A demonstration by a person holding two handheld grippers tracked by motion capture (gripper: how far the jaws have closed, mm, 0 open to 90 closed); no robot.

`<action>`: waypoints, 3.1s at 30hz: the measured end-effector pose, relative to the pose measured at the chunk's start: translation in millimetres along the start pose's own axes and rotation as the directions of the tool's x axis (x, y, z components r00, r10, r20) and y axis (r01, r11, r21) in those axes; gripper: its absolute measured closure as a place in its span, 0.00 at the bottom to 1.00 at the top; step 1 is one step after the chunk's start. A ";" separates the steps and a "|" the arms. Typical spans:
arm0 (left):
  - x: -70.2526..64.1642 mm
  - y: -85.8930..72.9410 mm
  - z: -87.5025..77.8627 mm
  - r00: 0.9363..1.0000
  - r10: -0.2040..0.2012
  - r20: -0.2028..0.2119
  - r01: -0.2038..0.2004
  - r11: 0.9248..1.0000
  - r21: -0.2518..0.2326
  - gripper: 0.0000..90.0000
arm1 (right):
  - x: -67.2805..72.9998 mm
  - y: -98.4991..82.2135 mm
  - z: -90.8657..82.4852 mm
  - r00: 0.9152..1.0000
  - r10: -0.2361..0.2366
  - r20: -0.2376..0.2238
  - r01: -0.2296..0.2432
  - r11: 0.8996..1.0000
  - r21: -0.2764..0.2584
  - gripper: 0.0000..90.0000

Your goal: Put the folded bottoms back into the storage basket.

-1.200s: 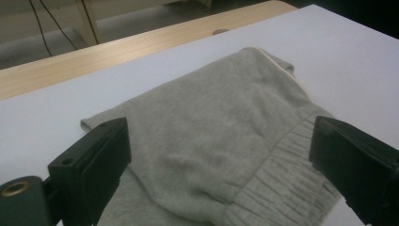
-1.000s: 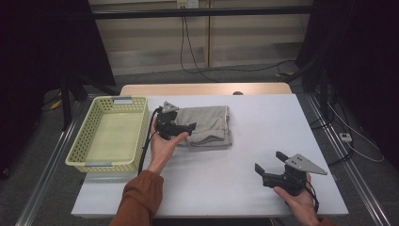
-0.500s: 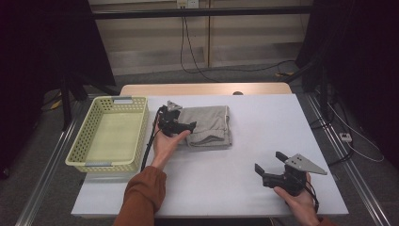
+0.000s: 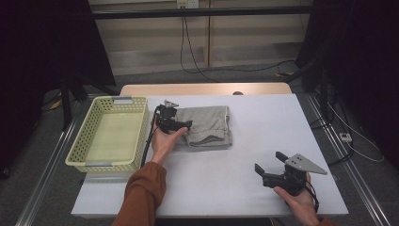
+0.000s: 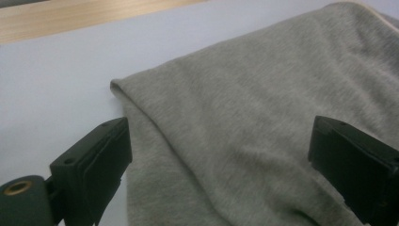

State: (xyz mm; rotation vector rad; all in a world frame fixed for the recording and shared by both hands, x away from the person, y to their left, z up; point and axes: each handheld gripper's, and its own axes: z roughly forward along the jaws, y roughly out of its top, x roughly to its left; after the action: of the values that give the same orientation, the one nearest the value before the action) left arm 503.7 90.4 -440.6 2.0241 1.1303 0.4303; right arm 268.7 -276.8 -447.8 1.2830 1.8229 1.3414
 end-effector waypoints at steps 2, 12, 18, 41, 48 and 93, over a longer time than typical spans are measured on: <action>0.3 0.1 2.0 1.000 -0.008 0.007 0.008 1.000 -0.002 0.07 | 0.2 0.1 0.0 1.000 -0.003 -0.001 0.003 1.000 -0.001 0.06; 1.3 -3.2 16.1 0.999 -0.003 -0.041 0.006 0.998 0.062 0.07 | 0.2 -0.6 0.9 1.000 0.001 -0.006 0.000 1.000 0.006 0.06; 10.6 -9.3 23.3 0.997 -0.043 -0.069 0.050 0.994 0.101 0.04 | 0.7 -0.4 1.2 1.000 0.003 -0.008 -0.003 1.000 0.006 0.06; -6.9 -2.3 16.9 0.996 -0.056 0.068 0.046 0.989 0.140 0.55 | 0.9 -0.6 2.1 1.000 0.000 -0.011 0.000 1.000 0.009 0.06; -12.7 -4.5 17.2 0.993 -0.078 0.092 0.066 0.990 0.125 0.69 | 1.5 -0.7 2.6 1.000 0.004 -0.010 -0.004 1.000 0.012 0.06; -15.9 12.3 -9.4 0.973 -0.114 0.199 0.115 0.993 0.009 0.85 | -0.6 -0.3 1.7 1.000 0.010 -0.011 -0.010 1.000 0.007 0.06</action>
State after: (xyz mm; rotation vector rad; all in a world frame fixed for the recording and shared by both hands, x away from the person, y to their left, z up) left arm 496.3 77.7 -424.0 1.9397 1.1139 0.1656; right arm 270.2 -276.7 -448.7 1.2920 1.8331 1.3510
